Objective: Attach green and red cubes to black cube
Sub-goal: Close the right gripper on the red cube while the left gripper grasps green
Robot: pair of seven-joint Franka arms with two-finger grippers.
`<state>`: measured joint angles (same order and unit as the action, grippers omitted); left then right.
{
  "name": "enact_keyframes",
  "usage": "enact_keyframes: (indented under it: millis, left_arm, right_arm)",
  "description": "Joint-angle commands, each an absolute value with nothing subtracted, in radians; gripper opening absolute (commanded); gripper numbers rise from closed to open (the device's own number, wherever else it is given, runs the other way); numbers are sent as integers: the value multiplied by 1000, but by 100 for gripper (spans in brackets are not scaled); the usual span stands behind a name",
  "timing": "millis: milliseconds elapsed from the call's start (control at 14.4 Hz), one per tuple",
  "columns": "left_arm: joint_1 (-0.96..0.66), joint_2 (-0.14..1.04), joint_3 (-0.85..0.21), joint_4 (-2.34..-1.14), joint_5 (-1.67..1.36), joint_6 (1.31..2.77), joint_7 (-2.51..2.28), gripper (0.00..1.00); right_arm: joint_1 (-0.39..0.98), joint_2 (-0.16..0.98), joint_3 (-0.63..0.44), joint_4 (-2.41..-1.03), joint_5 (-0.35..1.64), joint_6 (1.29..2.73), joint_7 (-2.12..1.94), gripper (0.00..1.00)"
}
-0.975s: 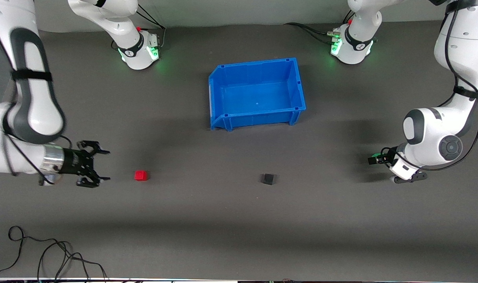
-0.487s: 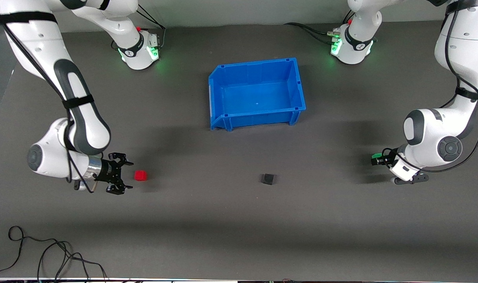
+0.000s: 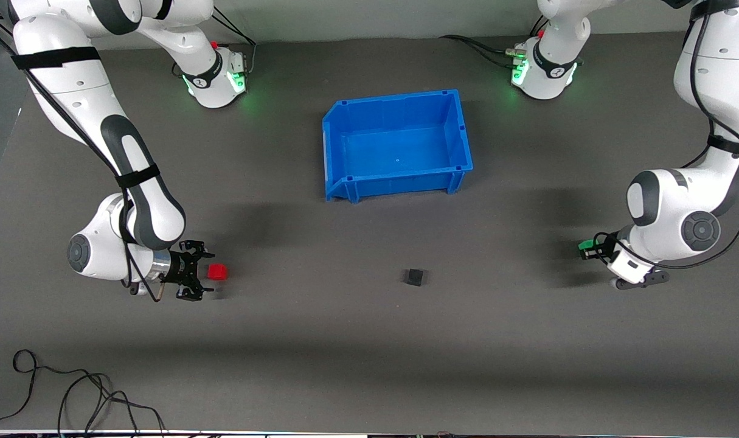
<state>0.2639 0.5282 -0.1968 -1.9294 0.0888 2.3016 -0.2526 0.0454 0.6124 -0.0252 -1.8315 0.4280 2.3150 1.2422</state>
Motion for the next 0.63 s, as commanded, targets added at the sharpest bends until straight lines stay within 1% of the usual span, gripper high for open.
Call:
enact_keyframes:
  millis: [0, 139, 209, 348, 418, 557]
  left_arm:
    - [178, 523, -196, -1809, 100, 2128, -476, 0]
    - [147, 522, -198, -1761, 97, 2096, -665, 0]
    - [126, 522, -199, -1758, 92, 2095, -752, 0]
    - [82, 535, -207, -1752, 60, 2118, -898, 0]
    - [60, 554, -207, -1729, 29, 2118, -957, 0]
    - [22, 572, -207, -1704, -44, 2129, -1093, 0]
  right_arm:
    - [45, 612, -25, -1827, 460, 2312, 1198, 44]
    - [46, 611, -25, -1825, 460, 2312, 1198, 25]
    - [46, 607, -23, -1824, 460, 2310, 1198, 20]
    - [49, 594, -23, -1815, 460, 2300, 1209, 21]
    - [55, 580, -23, -1798, 460, 2275, 1218, 21]
    - [96, 575, -23, -1735, 460, 2217, 1279, 20]
